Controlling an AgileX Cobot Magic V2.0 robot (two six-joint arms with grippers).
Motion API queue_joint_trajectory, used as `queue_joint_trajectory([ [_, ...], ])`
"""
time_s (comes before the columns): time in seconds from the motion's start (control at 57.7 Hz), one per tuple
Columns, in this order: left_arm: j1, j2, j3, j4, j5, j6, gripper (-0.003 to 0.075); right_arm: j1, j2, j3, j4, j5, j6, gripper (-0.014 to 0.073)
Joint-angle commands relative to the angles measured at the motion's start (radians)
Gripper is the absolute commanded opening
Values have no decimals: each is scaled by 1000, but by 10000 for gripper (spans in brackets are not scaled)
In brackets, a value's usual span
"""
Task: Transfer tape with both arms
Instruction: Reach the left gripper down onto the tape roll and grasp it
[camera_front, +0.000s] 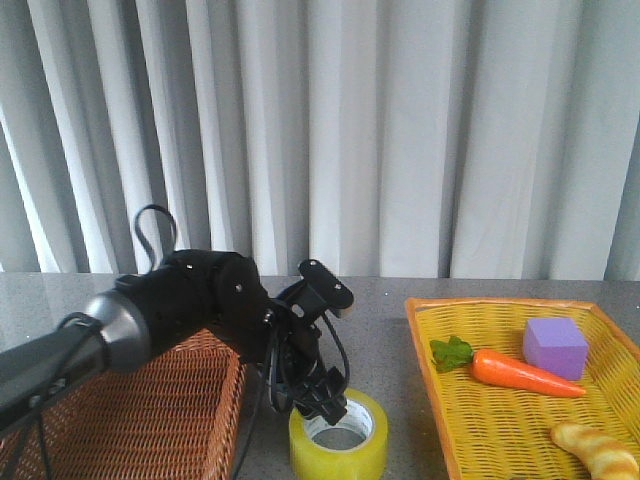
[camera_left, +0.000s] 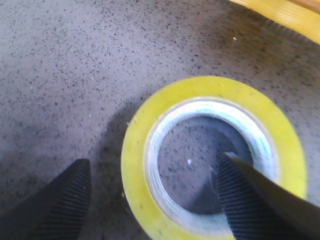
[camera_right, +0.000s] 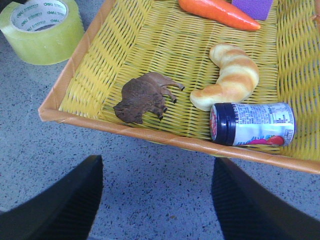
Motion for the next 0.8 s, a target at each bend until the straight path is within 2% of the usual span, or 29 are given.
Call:
queue_joint_trajectory([
  [0.0, -5, -9, -73, 4, -44, 0, 503, -6, 3, -25, 5, -57, -4, 456],
  [0.208, -2, 60, -118, 30, -37, -35, 494, -6, 3, -25, 5, -57, -4, 456],
  [0.381, -2, 83, -119, 27, -41, -88, 438, -6, 3, -25, 5, -54, -4, 456],
  [0.537, -2, 90, -119, 27, -19, -113, 347, -6, 3, -25, 5, -54, -4, 456],
  [0.78, -2, 89, -122, 27, 9, -113, 158, -6, 3, -25, 5, -54, -4, 456],
])
